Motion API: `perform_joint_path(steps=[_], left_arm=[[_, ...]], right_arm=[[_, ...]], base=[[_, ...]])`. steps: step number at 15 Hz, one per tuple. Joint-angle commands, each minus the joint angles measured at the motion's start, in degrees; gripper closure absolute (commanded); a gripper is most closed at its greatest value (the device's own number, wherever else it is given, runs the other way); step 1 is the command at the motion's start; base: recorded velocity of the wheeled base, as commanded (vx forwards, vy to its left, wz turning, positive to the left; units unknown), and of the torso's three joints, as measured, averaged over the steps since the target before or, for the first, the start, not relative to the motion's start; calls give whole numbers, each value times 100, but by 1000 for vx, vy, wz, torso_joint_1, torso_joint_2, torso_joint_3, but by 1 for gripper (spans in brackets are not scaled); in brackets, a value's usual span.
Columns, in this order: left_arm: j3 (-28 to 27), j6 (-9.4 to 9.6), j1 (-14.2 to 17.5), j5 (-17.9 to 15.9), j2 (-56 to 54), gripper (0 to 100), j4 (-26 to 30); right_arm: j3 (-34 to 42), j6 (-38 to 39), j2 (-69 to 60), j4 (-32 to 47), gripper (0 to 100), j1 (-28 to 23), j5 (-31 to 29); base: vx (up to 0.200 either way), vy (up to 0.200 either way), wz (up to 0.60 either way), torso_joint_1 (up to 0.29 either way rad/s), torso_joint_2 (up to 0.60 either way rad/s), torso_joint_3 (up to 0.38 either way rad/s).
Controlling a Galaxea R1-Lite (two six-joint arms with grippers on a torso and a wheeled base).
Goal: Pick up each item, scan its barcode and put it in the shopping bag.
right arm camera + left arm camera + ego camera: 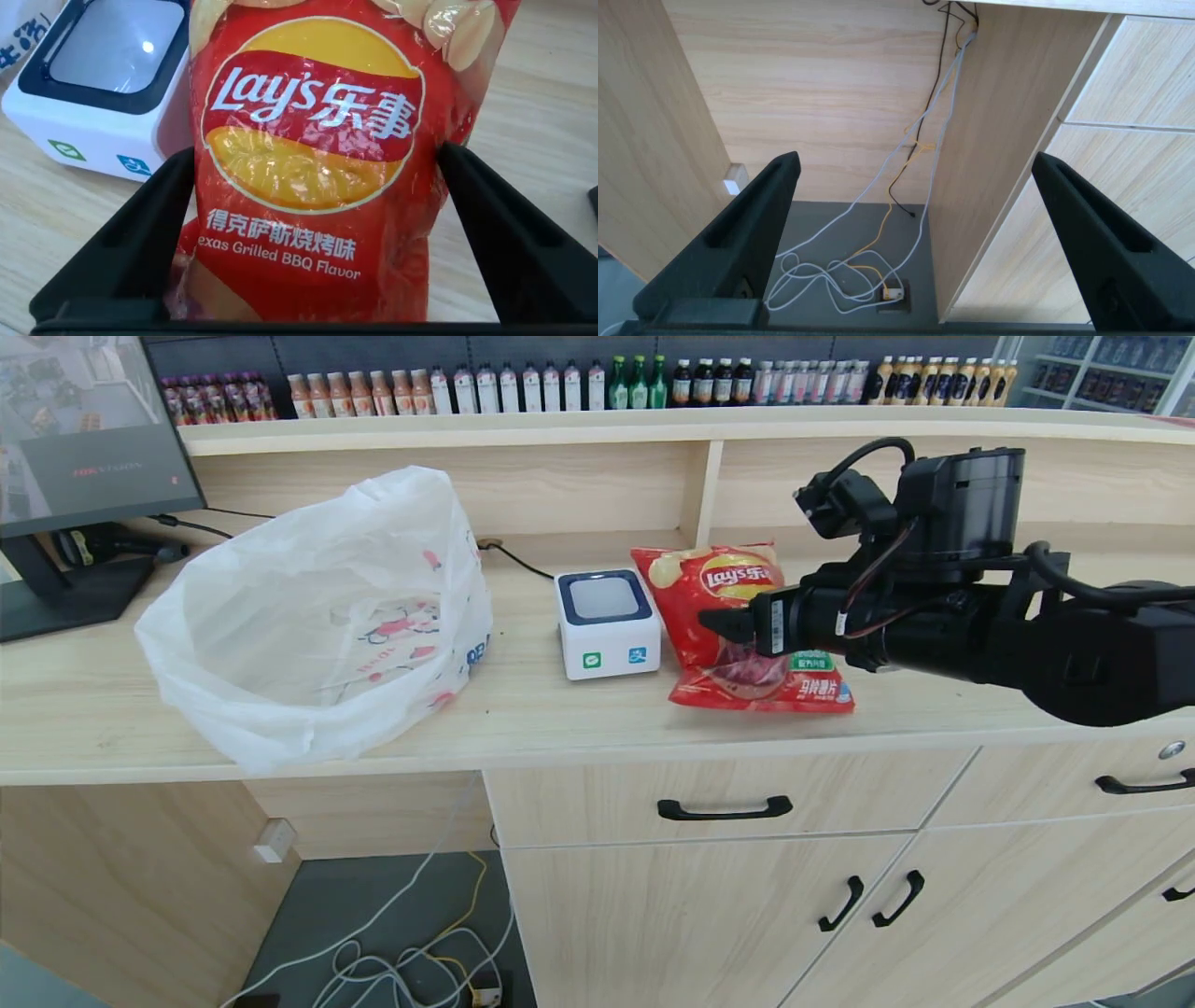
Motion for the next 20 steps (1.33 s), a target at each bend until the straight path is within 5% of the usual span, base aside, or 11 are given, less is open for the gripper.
perform_joint_path(steps=[1, 4, 9, 20], left_arm=[[0, -2, 0, 1, -2, 0, 0], [0, -2, 0, 1, -2, 0, 0], [0, -2, 0, 1, -2, 0, 0], [0, -2, 0, 1, -2, 0, 0]], right_arm=[[-73, -6, 193, -4, 0, 0, 3], [-425, 12, 307, 93, 0, -9, 108], [-1304, 469, 483, 1614, 0, -53, 267], [-1532, 627, 923, 1622, 0, 44, 267]], base=[[0, 0, 0, 0, 0, 0], [0, 0, 0, 0, 0, 0], [0, 0, 0, 0, 0, 0], [0, 0, 0, 0, 0, 0]])
